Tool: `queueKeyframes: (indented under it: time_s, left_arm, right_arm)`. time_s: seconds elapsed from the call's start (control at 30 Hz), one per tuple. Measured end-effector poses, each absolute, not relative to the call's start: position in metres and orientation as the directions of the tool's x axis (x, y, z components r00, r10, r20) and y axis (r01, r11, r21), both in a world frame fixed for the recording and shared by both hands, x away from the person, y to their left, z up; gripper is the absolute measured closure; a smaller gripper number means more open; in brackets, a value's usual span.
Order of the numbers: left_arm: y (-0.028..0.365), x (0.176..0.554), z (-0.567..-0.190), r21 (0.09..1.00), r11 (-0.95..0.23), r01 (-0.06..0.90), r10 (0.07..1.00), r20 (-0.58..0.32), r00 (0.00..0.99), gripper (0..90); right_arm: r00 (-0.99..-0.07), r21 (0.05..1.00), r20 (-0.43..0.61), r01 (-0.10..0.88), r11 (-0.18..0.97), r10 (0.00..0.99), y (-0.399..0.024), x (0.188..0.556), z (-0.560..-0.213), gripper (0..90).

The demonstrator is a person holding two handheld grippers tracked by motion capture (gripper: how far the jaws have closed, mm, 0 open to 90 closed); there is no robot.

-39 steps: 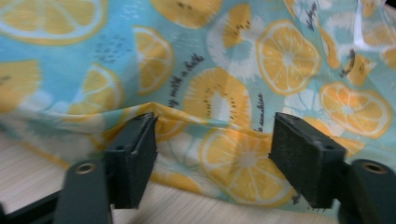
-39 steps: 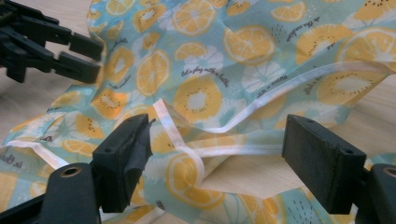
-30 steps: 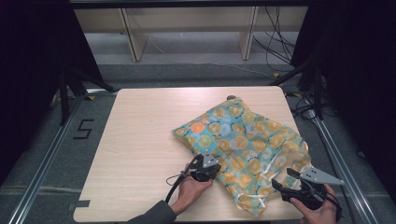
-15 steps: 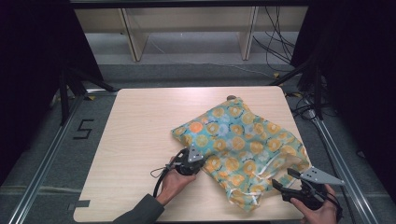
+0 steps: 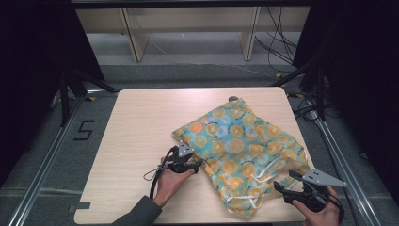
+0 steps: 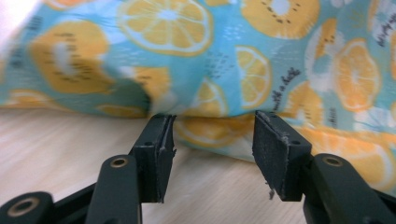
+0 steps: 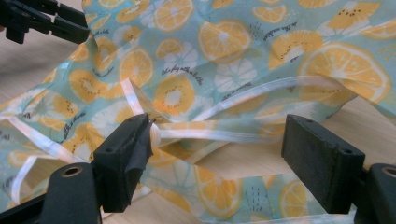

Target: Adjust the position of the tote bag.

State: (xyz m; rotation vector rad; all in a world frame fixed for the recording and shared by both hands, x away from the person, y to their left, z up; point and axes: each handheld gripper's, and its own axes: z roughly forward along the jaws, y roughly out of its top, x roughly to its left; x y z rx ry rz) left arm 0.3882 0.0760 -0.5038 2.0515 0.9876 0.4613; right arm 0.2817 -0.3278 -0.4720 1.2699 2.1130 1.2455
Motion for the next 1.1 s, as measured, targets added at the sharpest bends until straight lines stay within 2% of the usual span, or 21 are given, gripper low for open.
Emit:
queueKeyframes:
  time_s: [0.1,0.17,0.27,0.3,0.33,0.4,0.43,0.77,1.0,1.03,1.1]
  left_arm:
    - [0.08,0.386,-0.5,0.8,-0.35,0.486,0.792,-0.024,0.61,45.9]
    - [0.078,0.388,-0.502,0.793,-0.351,0.498,0.786,-0.04,0.617,45.8]
    - [0.071,0.394,-0.508,0.784,-0.347,0.515,0.774,-0.071,0.63,47.5]
    - [0.07,0.397,-0.509,0.779,-0.358,0.515,0.76,-0.077,0.645,51.1]
    - [0.07,0.4,-0.51,0.769,-0.38,0.514,0.745,-0.075,0.663,58.7]
    - [0.069,0.402,-0.511,0.778,-0.367,0.511,0.753,-0.074,0.654,68.2]
    - [0.073,0.404,-0.509,0.78,-0.41,0.473,0.729,-0.032,0.684,88.4]
    - [0.106,0.436,-0.505,0.773,-0.402,0.49,0.764,-0.011,0.645,89.4]
    - [0.122,0.477,-0.503,0.743,-0.425,0.517,0.796,0.035,0.604,89.3]
    - [0.122,0.483,-0.502,0.746,-0.409,0.526,0.809,0.03,0.587,89.3]
    - [0.125,0.494,-0.5,0.741,-0.421,0.523,0.811,0.049,0.583,89.4]
  right_arm:
    - [-0.533,0.847,0.069,0.478,0.232,0.844,-0.329,0.284,-0.473,25.2]
    - [-0.537,0.838,0.104,0.5,0.217,0.837,-0.328,0.283,-0.472,25.1]
    - [-0.53,0.84,0.082,0.492,0.227,0.844,-0.328,0.283,-0.472,25.2]
    - [-0.531,0.843,0.078,0.487,0.229,0.844,-0.328,0.283,-0.472,25.2]
    - [-0.532,0.843,0.078,0.486,0.228,0.843,-0.328,0.283,-0.472,25.2]
    - [-0.529,0.838,0.093,0.499,0.22,0.844,-0.327,0.283,-0.473,25.2]
    - [-0.517,0.835,0.106,0.51,0.206,0.849,-0.327,0.282,-0.472,25.2]
    - [-0.525,0.839,0.102,0.502,0.211,0.845,-0.328,0.282,-0.472,25.2]
    - [-0.524,0.843,0.085,0.492,0.22,0.847,-0.329,0.283,-0.472,25.2]
    - [-0.506,0.825,0.13,0.532,0.19,0.853,-0.327,0.28,-0.471,25.2]
    - [-0.525,0.834,0.105,0.509,0.213,0.844,-0.329,0.283,-0.472,25.2]
